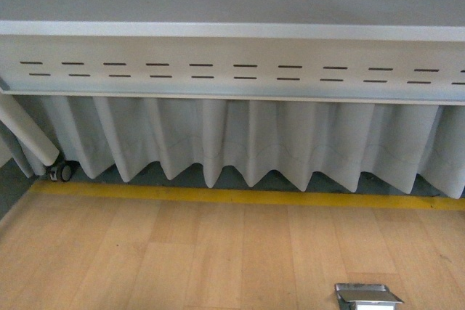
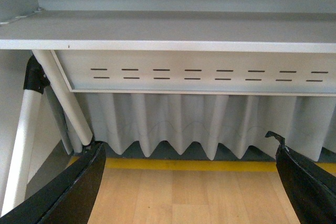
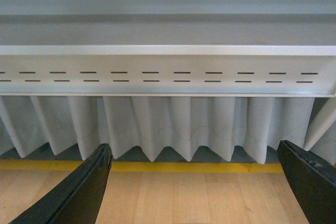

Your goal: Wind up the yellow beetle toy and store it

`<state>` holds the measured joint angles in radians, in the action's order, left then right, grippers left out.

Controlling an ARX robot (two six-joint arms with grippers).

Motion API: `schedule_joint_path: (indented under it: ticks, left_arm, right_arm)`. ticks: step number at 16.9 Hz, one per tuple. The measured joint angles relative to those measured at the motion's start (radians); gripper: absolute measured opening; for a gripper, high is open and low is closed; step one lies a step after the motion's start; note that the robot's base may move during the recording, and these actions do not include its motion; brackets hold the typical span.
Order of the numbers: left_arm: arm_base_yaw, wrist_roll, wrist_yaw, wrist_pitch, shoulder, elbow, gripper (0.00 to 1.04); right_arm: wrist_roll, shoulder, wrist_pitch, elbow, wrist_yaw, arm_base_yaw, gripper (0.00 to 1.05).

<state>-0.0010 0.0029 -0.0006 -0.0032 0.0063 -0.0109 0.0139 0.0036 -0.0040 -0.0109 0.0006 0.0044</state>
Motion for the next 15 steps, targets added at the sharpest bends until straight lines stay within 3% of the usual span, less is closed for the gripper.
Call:
schedule_joint_path:
  ticks: [15]
  left_arm:
    - [0.000, 0.000, 0.000, 0.000, 0.000, 0.000, 0.98]
  right_arm:
    - [0.000, 0.000, 0.000, 0.000, 0.000, 0.000, 0.98]
